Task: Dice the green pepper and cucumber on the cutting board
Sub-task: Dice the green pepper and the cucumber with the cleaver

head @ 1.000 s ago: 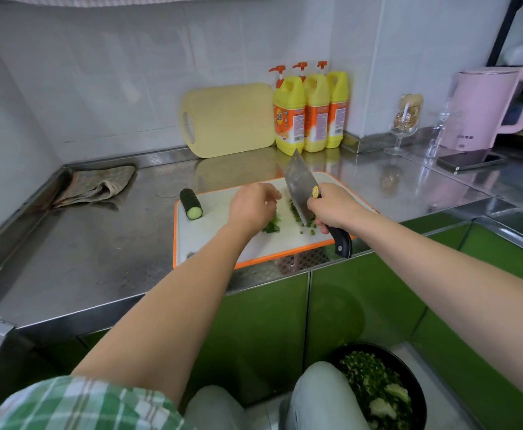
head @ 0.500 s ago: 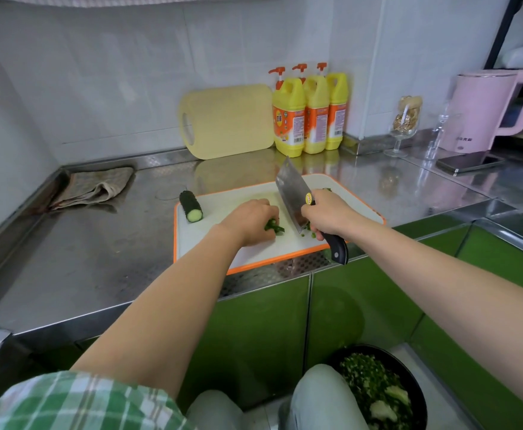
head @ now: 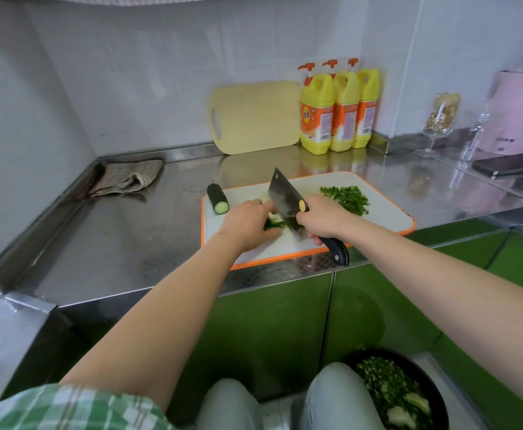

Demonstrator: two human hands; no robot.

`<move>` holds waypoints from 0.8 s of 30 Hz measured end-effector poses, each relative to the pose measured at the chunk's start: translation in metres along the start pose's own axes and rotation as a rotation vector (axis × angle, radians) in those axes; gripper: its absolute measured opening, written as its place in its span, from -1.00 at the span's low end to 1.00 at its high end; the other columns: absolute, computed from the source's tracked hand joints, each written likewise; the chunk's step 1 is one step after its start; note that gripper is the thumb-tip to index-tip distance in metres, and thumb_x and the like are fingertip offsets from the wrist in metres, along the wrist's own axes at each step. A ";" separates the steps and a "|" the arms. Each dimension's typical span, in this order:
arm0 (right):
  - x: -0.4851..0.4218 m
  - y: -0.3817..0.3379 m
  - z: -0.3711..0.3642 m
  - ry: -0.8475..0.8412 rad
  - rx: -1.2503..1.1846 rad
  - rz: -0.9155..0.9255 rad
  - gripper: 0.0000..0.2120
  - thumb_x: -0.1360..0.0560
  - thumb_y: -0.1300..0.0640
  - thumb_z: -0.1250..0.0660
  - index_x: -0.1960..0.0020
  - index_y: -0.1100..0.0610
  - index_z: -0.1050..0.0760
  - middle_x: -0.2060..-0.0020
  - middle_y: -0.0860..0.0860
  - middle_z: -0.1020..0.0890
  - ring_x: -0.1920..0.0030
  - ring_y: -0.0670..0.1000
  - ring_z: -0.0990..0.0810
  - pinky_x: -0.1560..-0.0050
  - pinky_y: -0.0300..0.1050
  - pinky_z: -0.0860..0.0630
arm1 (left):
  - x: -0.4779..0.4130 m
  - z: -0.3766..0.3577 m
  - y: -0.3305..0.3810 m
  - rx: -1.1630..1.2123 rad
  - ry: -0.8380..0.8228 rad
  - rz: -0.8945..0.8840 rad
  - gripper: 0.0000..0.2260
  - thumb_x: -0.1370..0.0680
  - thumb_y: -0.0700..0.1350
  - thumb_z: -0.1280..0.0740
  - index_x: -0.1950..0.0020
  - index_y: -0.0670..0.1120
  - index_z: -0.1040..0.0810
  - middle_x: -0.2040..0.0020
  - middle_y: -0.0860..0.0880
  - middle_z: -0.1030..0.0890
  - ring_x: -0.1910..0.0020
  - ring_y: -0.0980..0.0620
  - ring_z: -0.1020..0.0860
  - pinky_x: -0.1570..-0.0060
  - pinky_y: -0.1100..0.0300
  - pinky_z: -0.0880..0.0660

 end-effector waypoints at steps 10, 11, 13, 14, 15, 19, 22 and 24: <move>0.007 0.002 0.004 0.008 0.079 -0.039 -0.87 -0.50 0.29 -0.12 0.22 0.20 -0.35 0.46 0.12 -0.52 0.51 0.12 -0.53 0.44 -0.17 -0.44 | 0.000 -0.003 -0.017 0.162 0.057 0.137 -0.67 -0.56 0.16 -0.26 -0.17 0.00 -0.63 -0.09 -0.16 -0.53 -0.14 -0.18 -0.44 -0.13 0.04 -0.38; 0.007 0.001 0.004 0.009 0.078 -0.039 -0.85 -0.50 0.29 -0.12 0.24 0.18 -0.34 0.46 0.11 -0.51 0.51 0.12 -0.53 0.43 -0.16 -0.44 | -0.001 -0.003 -0.016 0.179 0.051 0.117 -0.75 -0.56 0.07 -0.28 -0.15 0.03 -0.63 -0.09 -0.15 -0.55 -0.13 -0.18 -0.45 -0.13 0.04 -0.39; 0.007 0.002 0.004 0.001 0.048 -0.045 -0.83 -0.52 0.30 -0.12 0.25 0.17 -0.31 0.45 0.12 -0.50 0.51 0.12 -0.51 0.45 -0.14 -0.42 | -0.004 -0.005 -0.017 0.228 0.037 0.093 -0.76 -0.51 -0.06 -0.25 -0.07 0.10 -0.67 -0.04 -0.11 -0.62 -0.09 -0.18 -0.50 -0.10 0.01 -0.43; 0.006 0.003 0.003 -0.007 0.035 -0.053 -0.84 -0.52 0.29 -0.11 0.23 0.18 -0.32 0.44 0.13 -0.49 0.51 0.11 -0.50 0.46 -0.14 -0.42 | -0.004 -0.005 -0.018 0.251 0.025 0.082 -0.71 -0.47 -0.07 -0.21 -0.05 0.13 -0.67 -0.02 -0.09 -0.64 -0.07 -0.18 -0.52 -0.09 -0.01 -0.44; 0.006 0.004 0.003 -0.015 0.030 -0.062 -0.86 -0.53 0.29 -0.11 0.20 0.20 -0.33 0.44 0.14 -0.49 0.52 0.11 -0.49 0.47 -0.13 -0.41 | -0.005 -0.006 -0.020 0.275 0.020 0.072 -0.67 -0.43 -0.05 -0.18 -0.05 0.14 -0.67 -0.02 -0.06 -0.65 -0.07 -0.16 -0.52 -0.10 -0.02 -0.43; 0.004 0.004 0.003 -0.023 0.023 -0.073 -0.91 -0.51 0.30 -0.11 0.15 0.22 -0.35 0.45 0.14 -0.48 0.54 0.09 -0.45 0.45 -0.11 -0.41 | 0.007 0.003 -0.012 0.291 -0.002 -0.015 -0.64 -0.43 0.01 -0.27 -0.19 0.04 -0.62 -0.14 -0.03 -0.61 -0.16 -0.07 -0.46 -0.20 0.05 -0.37; 0.005 0.000 0.005 -0.013 0.024 -0.068 -0.90 -0.51 0.29 -0.11 0.18 0.20 -0.33 0.44 0.13 -0.49 0.55 0.08 -0.46 0.46 -0.16 -0.40 | 0.011 0.003 -0.012 0.256 0.026 -0.054 -0.65 -0.45 -0.13 -0.39 -0.24 -0.04 -0.60 -0.13 -0.08 -0.61 -0.14 -0.10 -0.50 -0.14 0.09 -0.40; 0.006 -0.004 0.009 -0.006 0.024 -0.062 -0.87 -0.53 0.28 -0.11 0.20 0.19 -0.31 0.43 0.13 -0.50 0.55 0.07 -0.45 0.46 -0.20 -0.39 | 0.010 0.005 -0.015 0.281 0.095 -0.016 -0.70 -0.48 -0.15 -0.38 -0.22 -0.08 -0.62 -0.07 -0.11 -0.63 -0.09 -0.12 -0.53 -0.07 0.11 -0.42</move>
Point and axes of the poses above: each hand's wrist, its own x-axis away from the middle knuckle, its own z-axis out of the back of the hand, y = z × x, the point moved 9 cm from there along -x, towards the middle knuckle
